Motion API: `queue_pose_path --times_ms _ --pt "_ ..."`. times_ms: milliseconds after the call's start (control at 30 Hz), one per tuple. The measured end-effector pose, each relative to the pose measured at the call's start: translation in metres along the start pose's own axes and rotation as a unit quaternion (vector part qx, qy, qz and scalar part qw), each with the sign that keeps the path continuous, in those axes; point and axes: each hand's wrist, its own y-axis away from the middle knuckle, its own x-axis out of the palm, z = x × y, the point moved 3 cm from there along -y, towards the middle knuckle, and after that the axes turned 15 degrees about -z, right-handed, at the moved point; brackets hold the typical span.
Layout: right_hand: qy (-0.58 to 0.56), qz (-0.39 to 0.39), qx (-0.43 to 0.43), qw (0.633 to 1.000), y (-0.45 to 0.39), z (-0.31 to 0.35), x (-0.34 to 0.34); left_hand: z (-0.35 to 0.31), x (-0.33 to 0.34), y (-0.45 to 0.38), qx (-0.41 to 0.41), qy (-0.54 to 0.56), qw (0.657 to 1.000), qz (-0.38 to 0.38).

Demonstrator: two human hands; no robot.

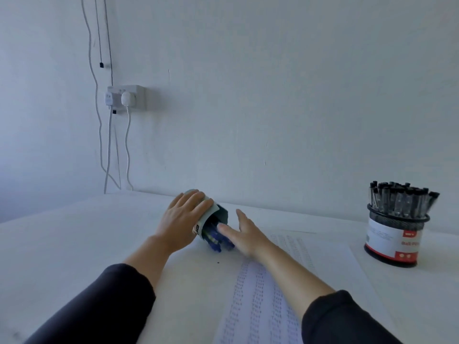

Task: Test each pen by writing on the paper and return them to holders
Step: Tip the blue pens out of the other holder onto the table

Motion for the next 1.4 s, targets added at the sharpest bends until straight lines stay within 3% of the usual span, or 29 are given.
queue_pose_path --times_ms 200,367,533,667,833,1067,1333,1400 --pt "0.133 0.005 -0.050 0.990 0.009 0.010 0.022 0.002 -0.003 0.007 0.034 -0.081 0.995 -0.044" --pt "0.236 0.012 -0.084 0.968 0.011 0.007 0.024 0.011 -0.006 0.014 -0.024 -0.146 0.987 -0.063" --pt "0.302 0.042 -0.098 0.947 0.013 0.008 0.025 0.029 -0.013 0.019 -0.174 -0.192 0.966 -0.027" --pt "0.336 0.051 -0.097 0.936 0.016 0.011 0.025 0.042 -0.023 0.025 -0.337 -0.210 0.917 0.043" --pt "0.369 0.061 -0.095 0.923 0.019 0.016 0.029 0.051 -0.028 0.031 -0.457 -0.145 0.878 0.011" --pt "0.328 0.036 -0.092 0.940 0.014 0.020 0.027 0.053 -0.024 0.035 -0.529 -0.020 0.847 -0.046" --pt "0.138 0.034 -0.002 0.990 0.000 0.008 -0.003 0.048 -0.017 0.034 -0.576 0.059 0.815 -0.008" --pt "0.140 0.074 0.021 0.987 0.000 0.004 -0.008 0.045 -0.020 0.030 -0.582 -0.001 0.812 0.030"
